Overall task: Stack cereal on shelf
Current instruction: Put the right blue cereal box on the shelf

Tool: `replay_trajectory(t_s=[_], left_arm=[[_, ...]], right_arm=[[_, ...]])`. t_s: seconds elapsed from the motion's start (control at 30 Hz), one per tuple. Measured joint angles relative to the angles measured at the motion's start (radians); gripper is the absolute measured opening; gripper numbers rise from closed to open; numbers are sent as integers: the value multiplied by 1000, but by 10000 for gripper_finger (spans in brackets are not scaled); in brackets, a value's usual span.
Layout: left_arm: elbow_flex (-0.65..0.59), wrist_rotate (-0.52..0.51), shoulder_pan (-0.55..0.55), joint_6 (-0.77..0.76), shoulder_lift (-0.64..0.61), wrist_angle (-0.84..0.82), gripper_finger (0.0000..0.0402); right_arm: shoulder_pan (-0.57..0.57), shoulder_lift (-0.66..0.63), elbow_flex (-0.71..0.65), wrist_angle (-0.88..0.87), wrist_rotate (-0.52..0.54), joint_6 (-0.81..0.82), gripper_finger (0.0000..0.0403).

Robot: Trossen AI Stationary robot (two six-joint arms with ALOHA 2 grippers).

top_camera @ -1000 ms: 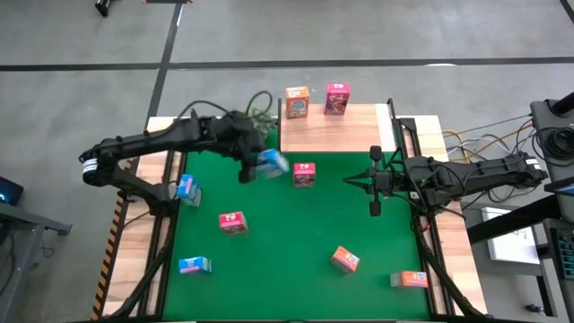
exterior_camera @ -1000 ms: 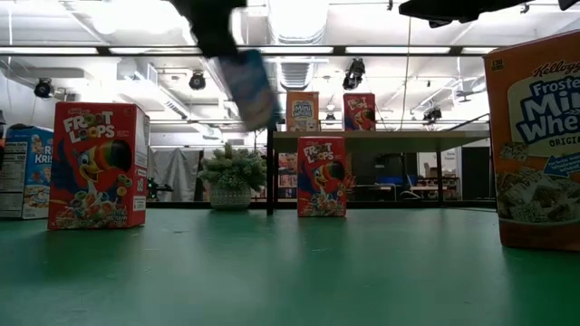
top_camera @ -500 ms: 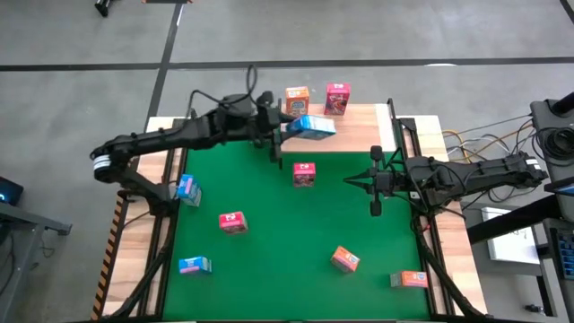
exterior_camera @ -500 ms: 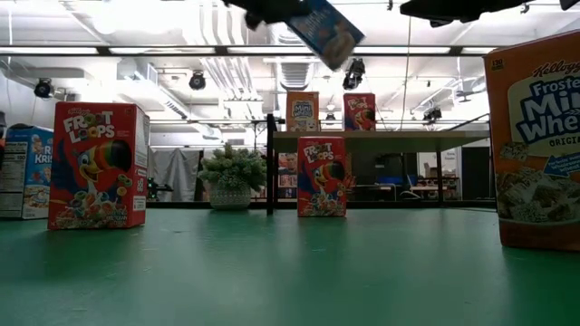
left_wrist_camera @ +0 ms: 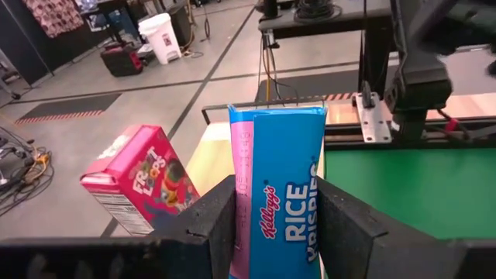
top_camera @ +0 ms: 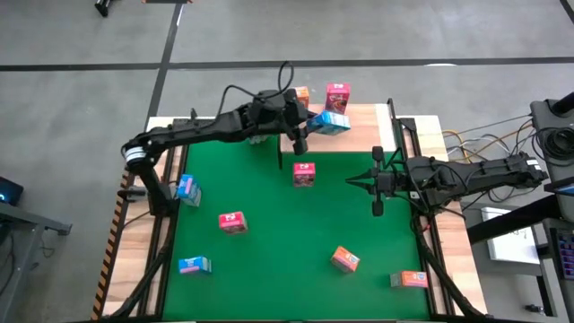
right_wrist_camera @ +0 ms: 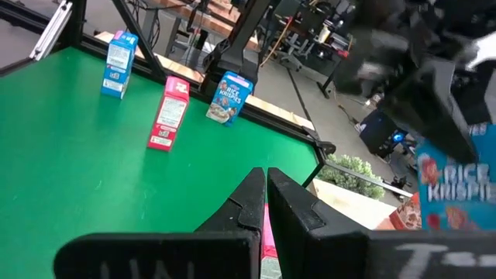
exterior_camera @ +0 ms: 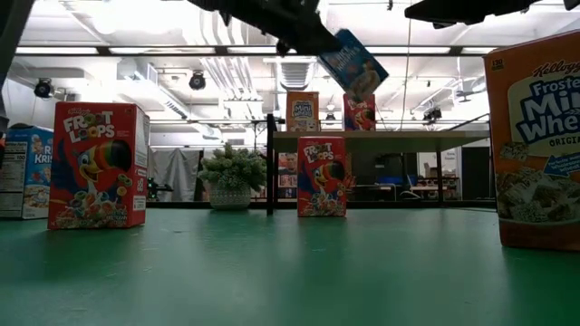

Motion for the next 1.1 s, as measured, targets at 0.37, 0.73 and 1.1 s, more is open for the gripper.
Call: replay_trajectory(t_s=[0.37,0.73,1.1], left_arm=[[35,1,11,-4,67,40,132],[30,1,12,-41,122,73,163],[30,1,13,-35,139,81,174]], right_arm=[[0,-1,0,2,0,-8,9],[0,-2,0,2,0,-1,9],[0,-1,0,2,1,-1,9]])
